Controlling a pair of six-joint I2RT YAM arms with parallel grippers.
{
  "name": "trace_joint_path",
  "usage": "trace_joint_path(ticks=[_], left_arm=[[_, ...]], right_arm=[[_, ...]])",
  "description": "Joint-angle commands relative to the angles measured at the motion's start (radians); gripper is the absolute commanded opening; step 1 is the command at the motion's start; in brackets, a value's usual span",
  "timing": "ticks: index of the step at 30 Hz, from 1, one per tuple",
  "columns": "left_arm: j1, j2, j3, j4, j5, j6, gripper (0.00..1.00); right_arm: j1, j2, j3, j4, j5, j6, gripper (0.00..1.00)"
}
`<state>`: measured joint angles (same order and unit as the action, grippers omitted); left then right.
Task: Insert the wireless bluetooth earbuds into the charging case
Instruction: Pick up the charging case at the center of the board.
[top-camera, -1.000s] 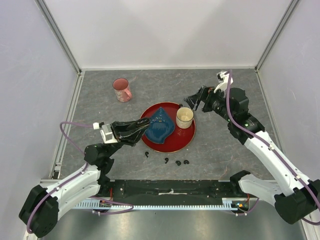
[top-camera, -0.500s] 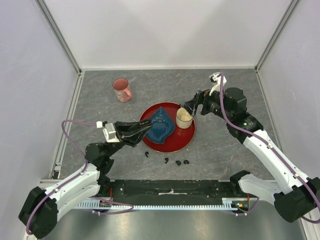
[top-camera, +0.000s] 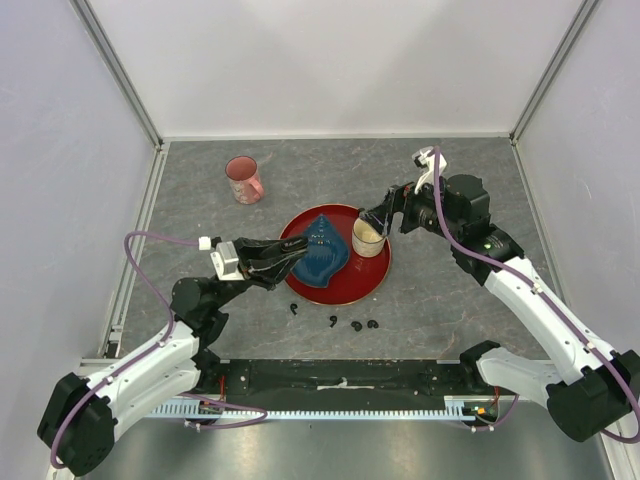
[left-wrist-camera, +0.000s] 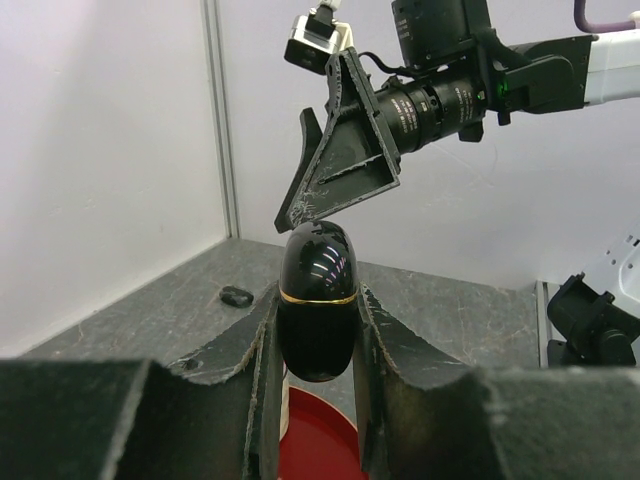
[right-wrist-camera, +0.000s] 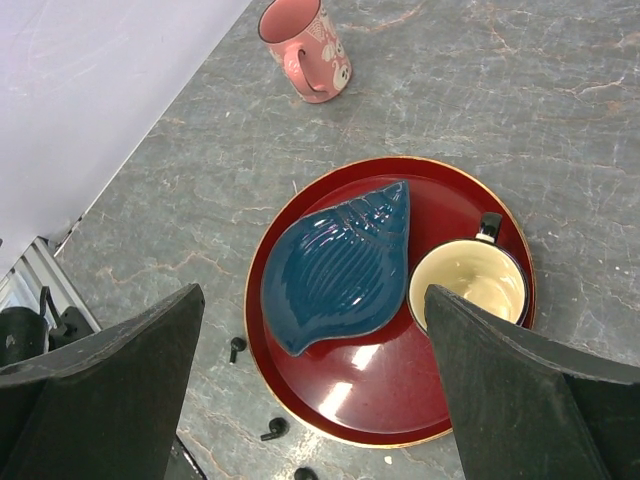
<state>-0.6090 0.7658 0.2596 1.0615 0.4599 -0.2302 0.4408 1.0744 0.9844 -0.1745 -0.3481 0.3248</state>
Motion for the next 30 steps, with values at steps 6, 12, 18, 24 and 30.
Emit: trace_joint_path(ticks=[6, 12, 18, 24, 30], left_arm=[[-0.006, 0.004, 0.040, 0.000, 0.033, 0.063, 0.02], [-0.005, 0.009, 0.046, -0.009, 0.040, 0.069, 0.02], [-0.006, -0.008, 0.035, 0.006, 0.056, 0.058, 0.02], [-0.006, -0.031, 0.018, -0.014, 0.069, 0.072, 0.02], [-0.006, -0.008, 0.023, -0.006, 0.114, 0.066, 0.02]], right_arm=[[-0.004, 0.009, 0.043, 0.026, -0.029, -0.029, 0.98], [-0.004, 0.004, 0.036, 0.021, -0.063, -0.038, 0.98], [-0.004, -0.019, 0.031, 0.021, -0.095, -0.024, 0.98], [-0.004, -0.031, 0.025, 0.043, -0.178, 0.043, 0.98], [-0.001, -0.053, -0.004, 0.053, -0.222, 0.059, 0.98]])
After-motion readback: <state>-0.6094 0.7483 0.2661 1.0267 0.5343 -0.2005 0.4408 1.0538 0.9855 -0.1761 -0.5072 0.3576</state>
